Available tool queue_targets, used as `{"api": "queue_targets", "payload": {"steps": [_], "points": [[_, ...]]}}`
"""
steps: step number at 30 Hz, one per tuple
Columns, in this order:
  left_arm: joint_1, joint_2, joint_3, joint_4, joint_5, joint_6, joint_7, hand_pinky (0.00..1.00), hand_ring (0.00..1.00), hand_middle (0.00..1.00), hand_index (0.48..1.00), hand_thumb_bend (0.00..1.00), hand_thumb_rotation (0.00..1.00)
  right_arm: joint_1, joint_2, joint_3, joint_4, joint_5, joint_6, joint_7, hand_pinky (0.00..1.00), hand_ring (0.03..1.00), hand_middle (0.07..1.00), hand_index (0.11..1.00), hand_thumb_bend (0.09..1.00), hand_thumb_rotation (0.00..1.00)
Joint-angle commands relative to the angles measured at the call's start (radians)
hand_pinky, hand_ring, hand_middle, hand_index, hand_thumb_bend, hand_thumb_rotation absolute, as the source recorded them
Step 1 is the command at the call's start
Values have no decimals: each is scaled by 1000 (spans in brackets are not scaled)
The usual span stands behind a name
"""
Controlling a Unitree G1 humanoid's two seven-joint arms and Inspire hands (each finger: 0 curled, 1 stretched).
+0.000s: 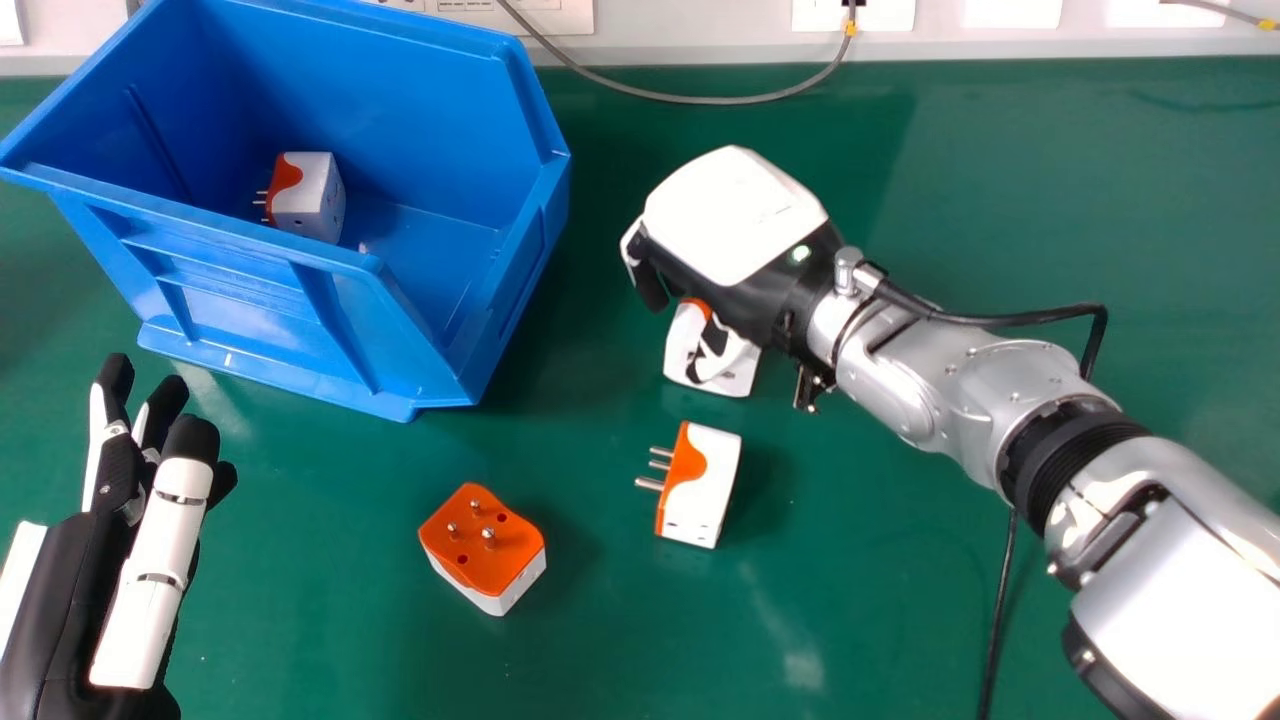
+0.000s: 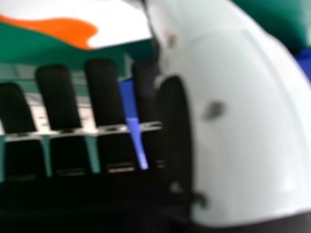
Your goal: Pick all objects and put in blue box
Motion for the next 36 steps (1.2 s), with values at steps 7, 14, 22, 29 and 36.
{"api": "queue_targets", "payload": {"steps": [7, 14, 22, 29, 36], "points": [[-23, 12, 17, 7, -8, -12, -11, 939, 1000, 1000, 1000, 484, 828, -26, -14, -84, -113, 90, 77, 178, 417, 538, 598, 528, 554, 0], [-32, 15, 20, 5, 2, -8, -12, 941, 1000, 1000, 1000, 485, 832, -45, -49, -39, -163, 25, 101, 211, 615, 727, 767, 720, 772, 43], [-41, 13, 22, 16, -3, -2, -12, 944, 1000, 1000, 1000, 478, 837, -46, -66, -24, -192, -8, 117, 236, 752, 871, 902, 856, 947, 128], [-41, 13, 22, 4, -1, 6, -10, 945, 1000, 1000, 1000, 471, 839, -44, -72, -28, -207, -9, 124, 259, 784, 911, 943, 897, 990, 165], [-46, 18, 23, 4, 9, 5, -10, 950, 1000, 1000, 1000, 471, 842, -43, -83, -34, -223, -4, 119, 282, 793, 922, 955, 906, 1000, 186]]}}
